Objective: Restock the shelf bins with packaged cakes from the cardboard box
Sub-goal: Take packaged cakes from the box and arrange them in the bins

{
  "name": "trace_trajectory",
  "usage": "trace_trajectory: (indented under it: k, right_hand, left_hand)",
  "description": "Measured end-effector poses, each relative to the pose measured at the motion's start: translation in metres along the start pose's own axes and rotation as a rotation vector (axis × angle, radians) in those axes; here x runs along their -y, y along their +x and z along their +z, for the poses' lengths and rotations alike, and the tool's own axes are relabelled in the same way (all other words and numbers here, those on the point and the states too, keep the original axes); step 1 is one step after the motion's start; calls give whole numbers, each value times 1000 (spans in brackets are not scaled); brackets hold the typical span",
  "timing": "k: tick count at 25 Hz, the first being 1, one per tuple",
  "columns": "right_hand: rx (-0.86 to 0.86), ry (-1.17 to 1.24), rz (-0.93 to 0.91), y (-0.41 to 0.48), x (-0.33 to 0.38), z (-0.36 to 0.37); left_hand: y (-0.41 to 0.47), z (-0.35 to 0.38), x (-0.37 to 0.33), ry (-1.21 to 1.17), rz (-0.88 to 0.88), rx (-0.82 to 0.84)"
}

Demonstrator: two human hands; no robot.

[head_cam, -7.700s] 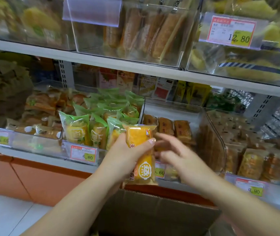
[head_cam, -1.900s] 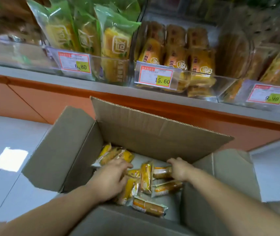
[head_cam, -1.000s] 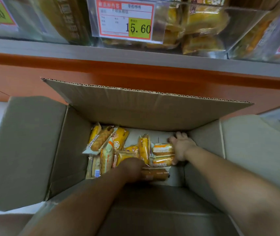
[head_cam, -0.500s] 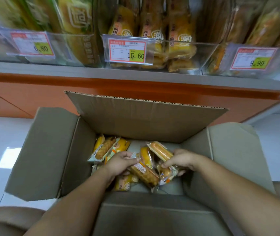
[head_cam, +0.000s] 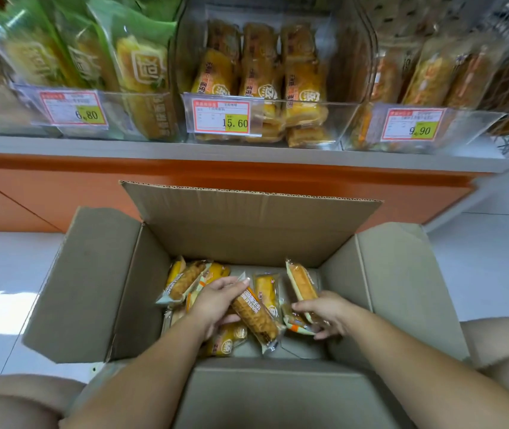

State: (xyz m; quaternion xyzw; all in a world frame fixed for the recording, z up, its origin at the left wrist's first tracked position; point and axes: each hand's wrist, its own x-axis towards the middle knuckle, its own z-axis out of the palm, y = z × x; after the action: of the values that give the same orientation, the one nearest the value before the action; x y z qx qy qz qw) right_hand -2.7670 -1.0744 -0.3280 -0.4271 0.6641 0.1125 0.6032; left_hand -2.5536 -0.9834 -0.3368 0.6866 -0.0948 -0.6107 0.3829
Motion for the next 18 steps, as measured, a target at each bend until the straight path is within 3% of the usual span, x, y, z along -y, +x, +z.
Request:
trace_trajectory:
  k: [4, 7, 12, 18]
  right_hand:
    - [16, 25, 86, 8, -14, 20]
    - [-30, -24, 78, 12, -16, 30]
    - [8, 10, -111, 5, -5, 23]
    - [33, -14, -354, -8, 2, 21]
  left_hand:
    - [0, 3, 2, 96, 32, -55]
    - [2, 2, 0, -2, -44, -72]
    - [1, 5, -9, -252, -264, 75]
    - [-9, 9, -15, -255, -259, 140]
